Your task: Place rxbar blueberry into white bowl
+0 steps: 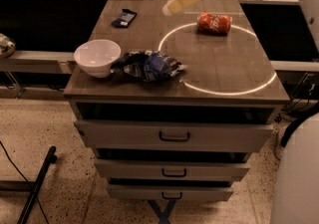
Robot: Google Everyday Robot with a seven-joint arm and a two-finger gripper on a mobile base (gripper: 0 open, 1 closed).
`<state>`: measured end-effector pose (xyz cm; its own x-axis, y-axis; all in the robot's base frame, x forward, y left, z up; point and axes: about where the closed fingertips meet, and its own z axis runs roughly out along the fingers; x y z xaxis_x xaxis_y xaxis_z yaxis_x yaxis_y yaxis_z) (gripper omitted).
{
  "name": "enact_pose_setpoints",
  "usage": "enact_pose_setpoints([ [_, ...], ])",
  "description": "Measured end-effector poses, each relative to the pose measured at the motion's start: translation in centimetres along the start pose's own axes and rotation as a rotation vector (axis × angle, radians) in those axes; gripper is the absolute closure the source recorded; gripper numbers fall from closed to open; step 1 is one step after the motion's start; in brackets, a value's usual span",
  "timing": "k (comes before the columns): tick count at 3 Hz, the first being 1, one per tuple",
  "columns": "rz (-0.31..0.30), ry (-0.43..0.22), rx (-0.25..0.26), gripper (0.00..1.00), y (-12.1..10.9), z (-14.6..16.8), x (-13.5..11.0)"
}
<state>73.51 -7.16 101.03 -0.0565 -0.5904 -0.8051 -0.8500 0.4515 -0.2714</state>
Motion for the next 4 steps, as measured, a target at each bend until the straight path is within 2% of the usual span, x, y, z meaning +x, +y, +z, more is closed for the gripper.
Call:
enact_pose_setpoints([
  [1,0.012,-0.051,0.067,0.00,0.0,3.6,-2.8],
  [2,0.058,-0.061,0.139,0.00,0.8,7.7,-4.3],
  [3,0.100,-0.089,0.231,0.00,0.1,11.3,-6.5],
  [4,0.145,-0.095,0.246,0.00,-0.7,15.3,-7.6],
])
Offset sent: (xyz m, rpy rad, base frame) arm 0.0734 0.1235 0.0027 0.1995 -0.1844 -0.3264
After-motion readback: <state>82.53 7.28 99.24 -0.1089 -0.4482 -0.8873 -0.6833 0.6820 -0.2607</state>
